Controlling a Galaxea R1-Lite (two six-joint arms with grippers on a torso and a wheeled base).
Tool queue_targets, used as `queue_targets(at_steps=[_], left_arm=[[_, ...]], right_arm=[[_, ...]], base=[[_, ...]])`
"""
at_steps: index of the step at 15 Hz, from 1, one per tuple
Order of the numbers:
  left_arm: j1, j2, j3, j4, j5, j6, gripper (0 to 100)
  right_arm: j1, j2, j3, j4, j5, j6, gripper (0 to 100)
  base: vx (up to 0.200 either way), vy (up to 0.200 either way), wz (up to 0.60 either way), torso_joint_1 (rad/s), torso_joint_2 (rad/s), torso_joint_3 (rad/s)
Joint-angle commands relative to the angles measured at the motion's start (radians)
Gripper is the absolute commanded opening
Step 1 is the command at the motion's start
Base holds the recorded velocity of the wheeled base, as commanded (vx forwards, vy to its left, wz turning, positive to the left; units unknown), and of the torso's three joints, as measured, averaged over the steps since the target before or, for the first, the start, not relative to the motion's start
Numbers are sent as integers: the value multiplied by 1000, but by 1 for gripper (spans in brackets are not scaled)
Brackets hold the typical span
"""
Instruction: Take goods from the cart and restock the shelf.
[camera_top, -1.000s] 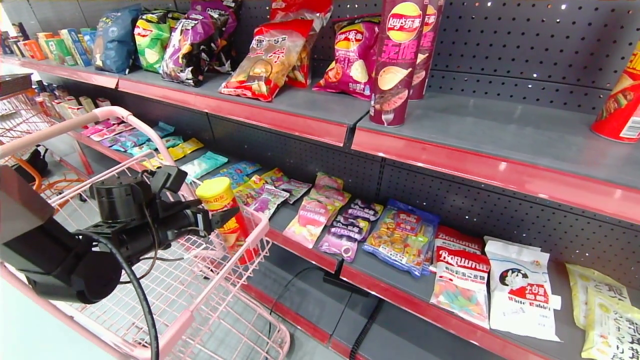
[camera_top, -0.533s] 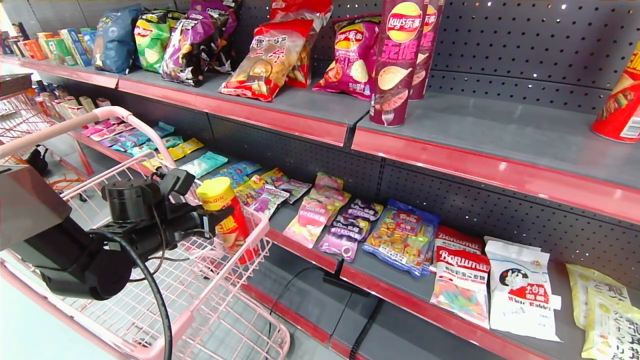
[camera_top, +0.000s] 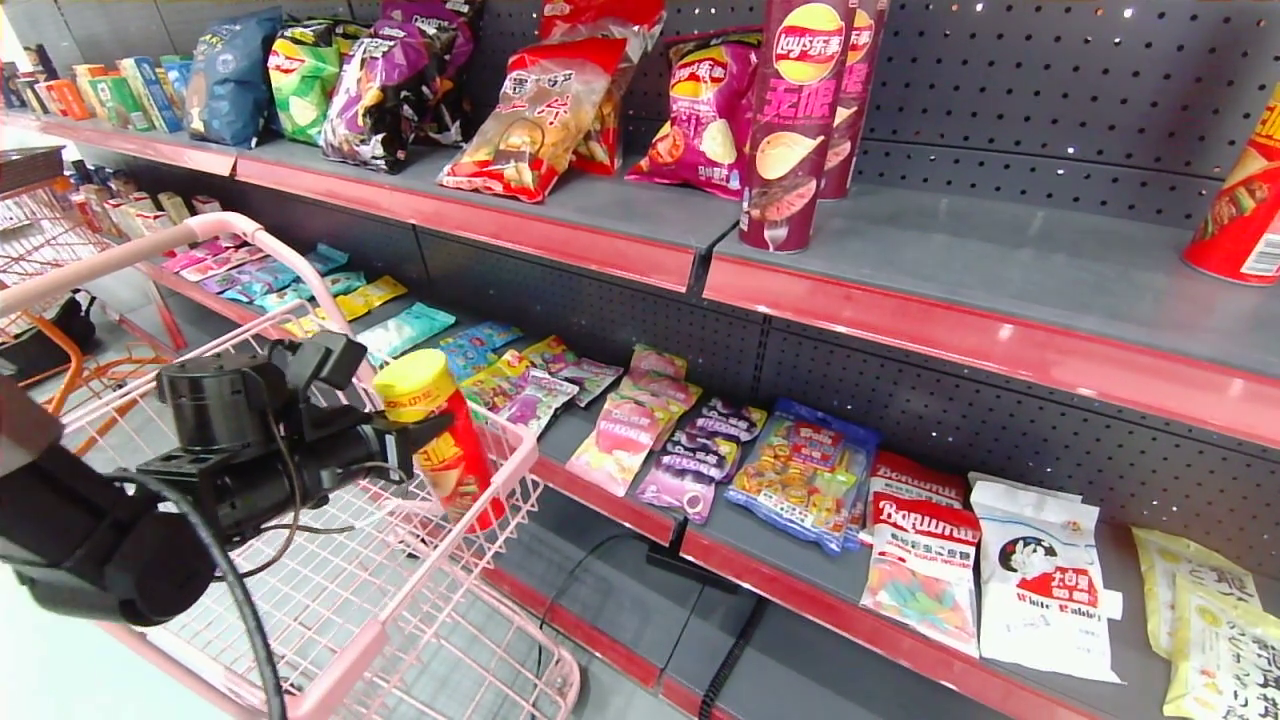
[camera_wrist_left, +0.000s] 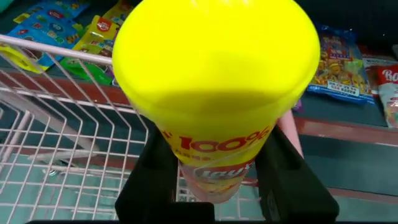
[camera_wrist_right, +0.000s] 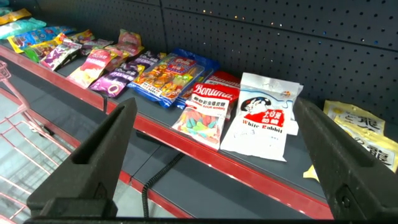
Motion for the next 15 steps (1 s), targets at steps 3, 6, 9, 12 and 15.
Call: queue_targets(at_steps=[3,6,9,12,15], left_arm=[[16,-592,136,294,4,-33,0],[16,-839,129,464,38,-28,0],[18,-1000,112,584,126,-28,0],[18,-1077,112,621,139,-15,0],[18,-1157,124,694,150,-13,0]], right_arm=[[0,1,0,0,1,0,100],[0,1,0,0,1,0,100],[0,1,0,0,-1,1,100],[0,1,0,0,-1,1,100],[0,1,0,0,-1,1,100]], base=[[0,0,0,0,0,0],[0,0,0,0,0,0],[0,0,0,42,-171,-114],[0,0,0,134,-455,-305],[0,0,0,175,-520,-339]])
